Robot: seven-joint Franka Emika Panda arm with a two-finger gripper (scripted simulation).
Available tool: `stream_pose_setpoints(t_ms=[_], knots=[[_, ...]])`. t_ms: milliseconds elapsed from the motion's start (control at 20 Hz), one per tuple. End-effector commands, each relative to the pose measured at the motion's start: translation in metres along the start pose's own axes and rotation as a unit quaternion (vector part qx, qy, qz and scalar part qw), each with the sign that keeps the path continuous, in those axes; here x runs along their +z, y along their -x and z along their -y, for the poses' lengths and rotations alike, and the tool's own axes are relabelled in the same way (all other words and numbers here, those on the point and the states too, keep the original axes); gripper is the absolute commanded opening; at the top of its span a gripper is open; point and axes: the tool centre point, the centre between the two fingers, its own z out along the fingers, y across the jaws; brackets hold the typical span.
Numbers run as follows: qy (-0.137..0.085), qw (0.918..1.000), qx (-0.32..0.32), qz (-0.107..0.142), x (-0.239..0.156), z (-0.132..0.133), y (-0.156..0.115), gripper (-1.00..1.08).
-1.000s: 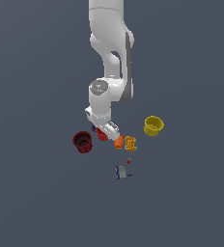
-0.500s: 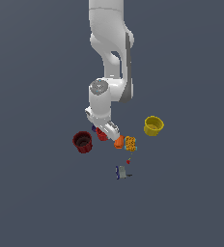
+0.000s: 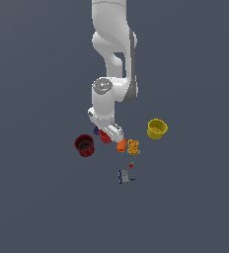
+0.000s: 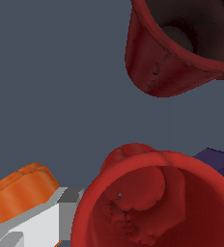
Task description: Pick up a designated object from a clutter of objects.
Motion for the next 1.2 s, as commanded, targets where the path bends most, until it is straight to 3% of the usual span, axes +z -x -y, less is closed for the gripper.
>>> stream_pose_setpoints(t_ms=[0,400,1150], knots=[[-0.001,1.0,0.0,-0.001,-0.01,0.003,0.002,-1.0],[0.001,1.0,0.0,0.0,-0.06,0.019,0.013,-1.0],[0.003,1.0,0.0,0.001,-0.195,0.061,0.042,-1.0]])
